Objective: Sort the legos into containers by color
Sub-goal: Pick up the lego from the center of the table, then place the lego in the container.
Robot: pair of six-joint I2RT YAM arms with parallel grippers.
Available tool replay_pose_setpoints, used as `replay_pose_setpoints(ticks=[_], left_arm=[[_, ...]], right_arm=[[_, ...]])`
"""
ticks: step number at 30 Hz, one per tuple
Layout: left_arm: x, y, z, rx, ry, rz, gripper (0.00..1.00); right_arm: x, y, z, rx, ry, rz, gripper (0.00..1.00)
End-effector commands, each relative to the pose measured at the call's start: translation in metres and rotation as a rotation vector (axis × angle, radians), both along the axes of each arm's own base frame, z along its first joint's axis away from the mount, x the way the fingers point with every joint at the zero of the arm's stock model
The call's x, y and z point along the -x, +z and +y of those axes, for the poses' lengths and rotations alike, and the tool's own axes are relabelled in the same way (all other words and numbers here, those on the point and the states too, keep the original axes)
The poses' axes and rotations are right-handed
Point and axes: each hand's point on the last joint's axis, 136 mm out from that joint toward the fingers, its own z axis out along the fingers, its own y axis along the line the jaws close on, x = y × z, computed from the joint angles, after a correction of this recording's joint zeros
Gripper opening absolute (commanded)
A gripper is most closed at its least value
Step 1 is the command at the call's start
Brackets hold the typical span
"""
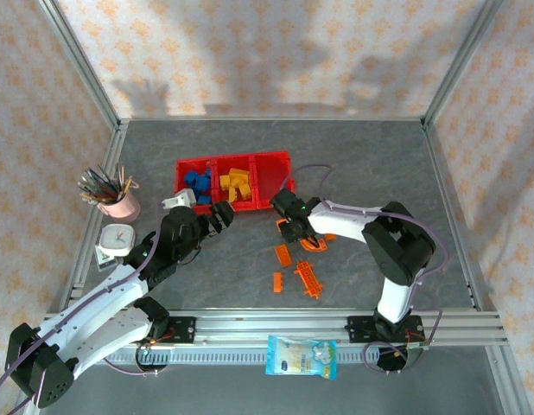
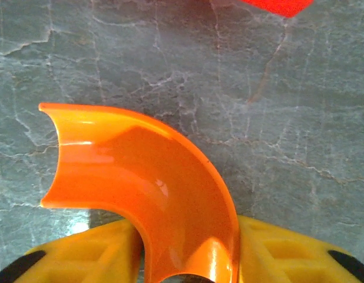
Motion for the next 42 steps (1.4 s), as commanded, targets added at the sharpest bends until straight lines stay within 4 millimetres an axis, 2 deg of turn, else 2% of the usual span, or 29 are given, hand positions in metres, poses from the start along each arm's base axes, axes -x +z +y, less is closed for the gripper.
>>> replay_pose_setpoints(ticks=[1,8,12,16,19,21,26,33,38,39,42], left_arm=[[-0.001,0.010,0.004,-0.026,0.015,-0.023,0.99],[-0.002,0.013,0.003,-0.021,0.013,-0.028,0.99],[-0.004,0.019,0.001,-0.019,0.008,-0.037,0.99],[-0.008,0.029,-0.003,-0.027,-0.013,-0.052,0.99],[-0.013,0.037,-0.005,-0.049,-0.017,-0.066,0.99],[-0.018,0.041,-0.008,-0.058,-0.021,-0.073,0.99],[-0.029,0.044,-0.013,-0.092,-0.033,-0.070,0.99],[-0.041,0.043,-0.009,-0.119,-0.020,-0.076,0.99],[-0.047,0.043,0.008,-0.149,0.011,-0.065,0.99],[-0.046,0.042,0.010,-0.150,0.013,-0.064,0.99],[-0.045,0.044,0.010,-0.146,0.008,-0.070,0.99]], right_arm=[[-0.002,0.002,0.008,-0.045,0.008,0.007,0.40],[0.003,0.022,0.005,-0.075,-0.003,-0.017,0.32],[0.001,0.047,0.007,-0.123,-0.011,-0.059,0.29],[-0.006,0.083,0.014,-0.190,-0.013,-0.117,0.29],[-0.022,0.107,0.021,-0.223,-0.041,-0.173,0.30],[-0.038,0.115,0.026,-0.218,-0.077,-0.206,0.30],[-0.087,0.115,0.033,-0.186,-0.198,-0.258,0.29],[-0.147,0.113,0.047,-0.150,-0.298,-0.328,0.31],[-0.169,0.110,0.052,-0.157,-0.321,-0.334,0.48],[-0.170,0.114,0.052,-0.162,-0.321,-0.340,0.53],[-0.166,0.126,0.049,-0.173,-0.317,-0.358,0.56]])
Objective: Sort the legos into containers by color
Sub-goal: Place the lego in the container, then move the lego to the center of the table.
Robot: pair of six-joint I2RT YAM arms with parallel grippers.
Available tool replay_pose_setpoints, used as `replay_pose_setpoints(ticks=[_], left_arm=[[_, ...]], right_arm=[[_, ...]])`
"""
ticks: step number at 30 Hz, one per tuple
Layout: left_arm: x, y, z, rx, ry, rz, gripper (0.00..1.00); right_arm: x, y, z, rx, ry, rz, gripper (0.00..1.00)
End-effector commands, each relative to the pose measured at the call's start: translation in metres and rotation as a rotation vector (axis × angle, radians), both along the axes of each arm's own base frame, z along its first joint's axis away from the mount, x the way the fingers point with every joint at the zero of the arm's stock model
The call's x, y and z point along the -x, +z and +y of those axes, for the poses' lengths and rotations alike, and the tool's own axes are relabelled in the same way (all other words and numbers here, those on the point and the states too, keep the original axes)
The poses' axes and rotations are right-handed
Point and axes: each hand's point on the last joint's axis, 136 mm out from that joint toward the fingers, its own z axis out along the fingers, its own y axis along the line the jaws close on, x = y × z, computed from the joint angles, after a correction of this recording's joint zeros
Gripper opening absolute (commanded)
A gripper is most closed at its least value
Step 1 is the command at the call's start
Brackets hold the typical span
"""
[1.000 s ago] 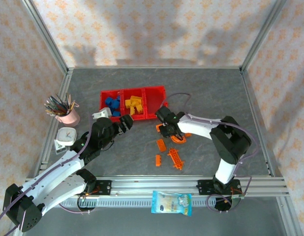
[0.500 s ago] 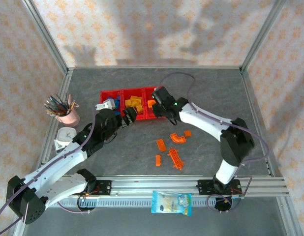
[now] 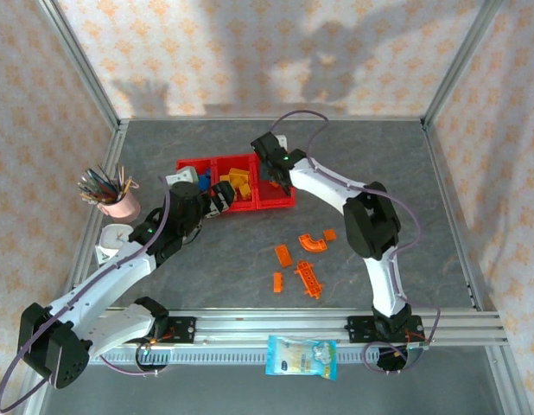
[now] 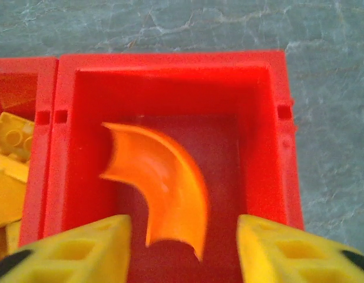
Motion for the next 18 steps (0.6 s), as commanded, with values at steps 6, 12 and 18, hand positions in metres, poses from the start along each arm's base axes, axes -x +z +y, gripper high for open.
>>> replay_pose_setpoints(ticks=[6,12,18], left_arm=[[0.004,0.011,-0.005,0.005,-0.049,-0.022,0.99],[0.012,0.008,-0.018,0.035,-0.098,-0.022,0.99],[0.020,-0.006,-0.037,0.063,-0.148,0.008,0.99]], right_arm=[[0.036,0.041,-0.036,-0.039,-0.050,-0.051,0.60],[0.092,0.024,-0.083,-0.028,-0.128,0.014,0.67],[0.150,-0.003,-0.117,-0.081,-0.196,0.108,0.74]])
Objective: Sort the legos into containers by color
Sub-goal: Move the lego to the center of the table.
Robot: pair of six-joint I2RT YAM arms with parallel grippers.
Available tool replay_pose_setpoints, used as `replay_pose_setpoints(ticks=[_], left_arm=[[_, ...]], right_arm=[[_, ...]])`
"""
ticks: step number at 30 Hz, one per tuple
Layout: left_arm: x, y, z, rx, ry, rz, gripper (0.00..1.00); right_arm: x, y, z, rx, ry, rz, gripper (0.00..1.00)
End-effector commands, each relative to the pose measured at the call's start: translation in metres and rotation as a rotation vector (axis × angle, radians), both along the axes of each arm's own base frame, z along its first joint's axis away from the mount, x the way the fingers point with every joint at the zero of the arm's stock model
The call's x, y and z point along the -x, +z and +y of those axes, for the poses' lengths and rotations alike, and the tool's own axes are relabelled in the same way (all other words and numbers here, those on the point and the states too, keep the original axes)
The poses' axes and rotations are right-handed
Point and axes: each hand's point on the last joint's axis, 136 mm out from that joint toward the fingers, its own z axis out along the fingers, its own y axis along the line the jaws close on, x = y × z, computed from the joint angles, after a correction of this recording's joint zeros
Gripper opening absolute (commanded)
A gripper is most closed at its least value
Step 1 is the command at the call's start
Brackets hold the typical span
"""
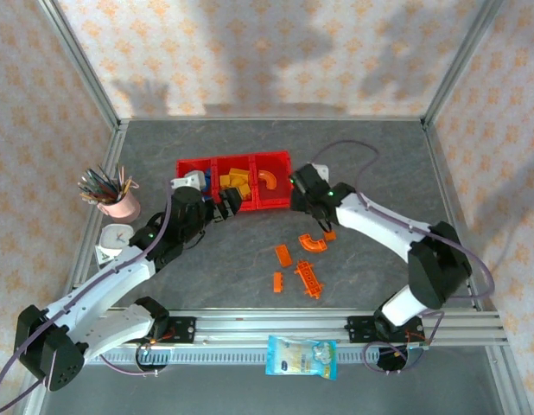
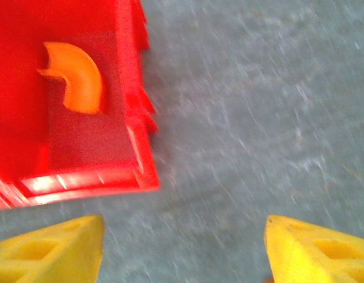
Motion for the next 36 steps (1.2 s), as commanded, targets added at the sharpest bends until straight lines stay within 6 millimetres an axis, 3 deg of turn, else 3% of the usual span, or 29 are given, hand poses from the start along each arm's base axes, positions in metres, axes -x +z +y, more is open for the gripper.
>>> replay_pose_setpoints(ticks=[1,6,13,17,26,28,33,36], left_arm=[[0.005,-0.007,-0.012,0.032,-0.027,0.010,0.99],[0.009,-0.017,-0.022,0.076,-0.039,0.030,0.99],[0.011,-0.026,-0.019,0.065,-0.019,0.041,0.99],[0.011,-0.022,-0.014,0.056,-0.001,0.033,0.99],[0.012,-0.017,-0.005,0.031,0.031,0.015,0.99],[0.012,-0.017,-0.005,0.029,0.031,0.016,0.99],[0.013,-0.019,-0.004,0.027,0.033,0.018,0.99],[0.012,-0.019,-0.004,0.030,0.033,0.015,0.99]], right_arm=[[0.029,-0.015,-0.019,-0.037,-0.074,0.061,0.75],[0.065,-0.041,-0.037,-0.044,-0.092,0.151,0.80],[0.090,-0.069,-0.015,-0.166,-0.003,0.218,0.88],[0.089,-0.083,-0.010,-0.103,0.018,0.226,0.92],[0.093,-0.080,0.049,-0.106,0.189,0.214,0.99],[0.091,-0.079,0.050,-0.083,0.183,0.207,0.98],[0.077,-0.068,0.026,0.051,0.111,0.144,0.89],[0.069,-0.065,0.031,0.078,0.129,0.134,0.88]])
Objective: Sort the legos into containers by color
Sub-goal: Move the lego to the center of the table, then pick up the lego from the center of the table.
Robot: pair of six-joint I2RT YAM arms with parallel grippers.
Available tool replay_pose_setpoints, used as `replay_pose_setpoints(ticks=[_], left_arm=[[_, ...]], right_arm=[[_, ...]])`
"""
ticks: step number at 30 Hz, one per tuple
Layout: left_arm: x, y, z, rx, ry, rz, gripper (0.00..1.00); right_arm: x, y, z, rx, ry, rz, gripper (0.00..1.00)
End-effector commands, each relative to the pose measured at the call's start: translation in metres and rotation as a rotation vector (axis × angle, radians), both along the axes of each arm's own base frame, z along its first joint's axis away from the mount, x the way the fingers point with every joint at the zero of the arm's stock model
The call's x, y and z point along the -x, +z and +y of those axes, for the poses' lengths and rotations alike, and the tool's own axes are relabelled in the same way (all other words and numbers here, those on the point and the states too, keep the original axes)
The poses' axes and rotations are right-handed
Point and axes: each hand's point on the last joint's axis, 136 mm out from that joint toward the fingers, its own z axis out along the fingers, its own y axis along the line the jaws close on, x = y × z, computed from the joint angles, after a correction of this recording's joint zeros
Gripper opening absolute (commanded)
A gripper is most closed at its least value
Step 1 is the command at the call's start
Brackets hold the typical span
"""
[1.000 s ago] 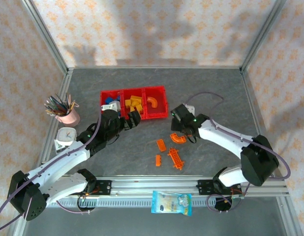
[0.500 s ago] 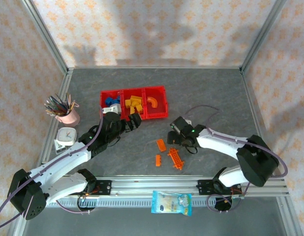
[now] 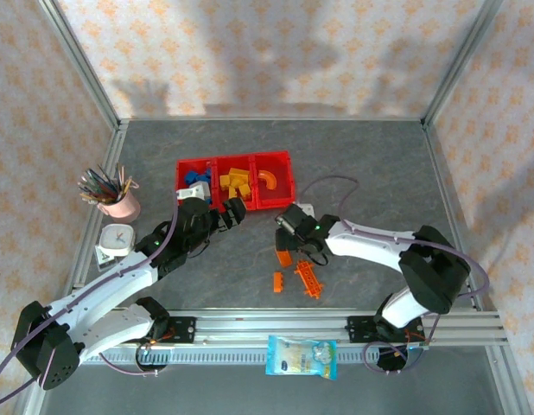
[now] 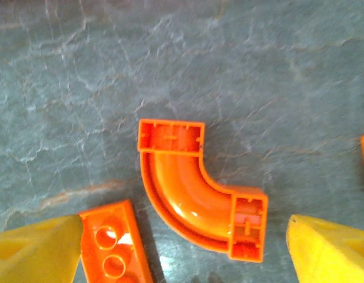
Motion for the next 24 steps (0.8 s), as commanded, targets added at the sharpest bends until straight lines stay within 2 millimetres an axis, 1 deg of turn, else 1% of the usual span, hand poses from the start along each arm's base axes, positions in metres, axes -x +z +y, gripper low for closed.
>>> replay_pose_setpoints(ticks=[1,3,5,11,14,17,21,23,24], left_arm=[[0.000,0.005,0.004,-0.004,0.022,-0.016,0.99],[-0.001,0.006,0.003,-0.005,0.022,-0.018,0.99],[-0.001,0.006,0.005,-0.007,0.028,-0.020,0.99],[0.002,0.008,0.011,-0.024,0.043,-0.021,0.99],[0.003,0.008,0.014,-0.032,0.050,-0.025,0.99],[0.003,0.008,0.015,-0.032,0.054,-0.027,0.99],[0.003,0.008,0.013,-0.031,0.047,-0.025,0.99],[0.002,0.009,0.012,-0.031,0.043,-0.024,0.99],[0.002,0.010,0.012,-0.031,0.043,-0.027,0.99]], right_arm=[[-0.014,0.003,-0.009,0.106,-0.009,-0.039,0.88],[-0.022,0.004,-0.004,0.109,-0.012,-0.052,0.85],[-0.030,-0.001,-0.001,0.102,-0.031,-0.049,0.80],[-0.046,-0.016,0.008,0.098,-0.038,-0.036,0.69],[-0.050,-0.025,0.010,0.094,-0.034,-0.024,0.63],[-0.055,-0.029,0.012,0.092,-0.026,-0.020,0.56],[-0.057,-0.029,0.014,0.079,-0.018,-0.026,0.45],[-0.058,-0.028,0.015,0.070,-0.016,-0.025,0.37],[-0.059,-0.026,0.014,0.069,-0.016,-0.028,0.35]])
